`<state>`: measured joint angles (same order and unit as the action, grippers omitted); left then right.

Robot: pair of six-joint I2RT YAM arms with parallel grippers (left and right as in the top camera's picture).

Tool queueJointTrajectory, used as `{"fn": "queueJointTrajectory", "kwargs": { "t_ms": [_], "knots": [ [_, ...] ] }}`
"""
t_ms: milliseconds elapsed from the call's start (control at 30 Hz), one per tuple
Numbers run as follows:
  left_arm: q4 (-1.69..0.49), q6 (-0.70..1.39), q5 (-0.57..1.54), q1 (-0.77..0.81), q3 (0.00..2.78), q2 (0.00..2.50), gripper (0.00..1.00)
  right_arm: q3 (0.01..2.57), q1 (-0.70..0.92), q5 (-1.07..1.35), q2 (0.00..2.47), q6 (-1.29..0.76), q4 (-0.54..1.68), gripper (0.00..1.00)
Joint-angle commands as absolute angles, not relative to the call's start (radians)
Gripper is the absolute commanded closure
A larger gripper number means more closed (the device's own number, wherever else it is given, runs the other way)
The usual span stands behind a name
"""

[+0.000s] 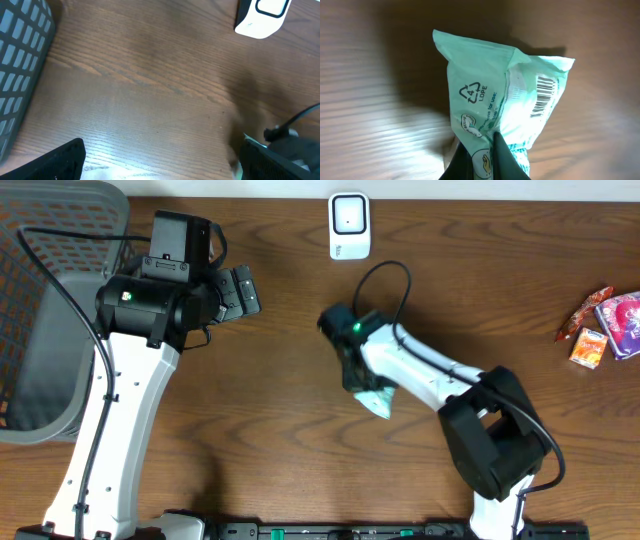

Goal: Scan the item barcode

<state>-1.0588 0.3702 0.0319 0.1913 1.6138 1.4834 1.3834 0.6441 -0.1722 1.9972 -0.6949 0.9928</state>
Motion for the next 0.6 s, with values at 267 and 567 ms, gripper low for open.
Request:
{"fn": "queueJointTrajectory", "kwargs": {
  "t_ms": [267,567],
  "knots": [
    [-1.062,0.376,0.034,0.188,1.614,1.488,0.02,1.514,0.403,0.754,2.012,-0.253,0.850,0.99],
    [-1.062,0.376,0.034,0.188,1.614,1.488,0.02,1.211,0.280,0.974,2.015,-0.377,0.498,0.99]
  ]
}}
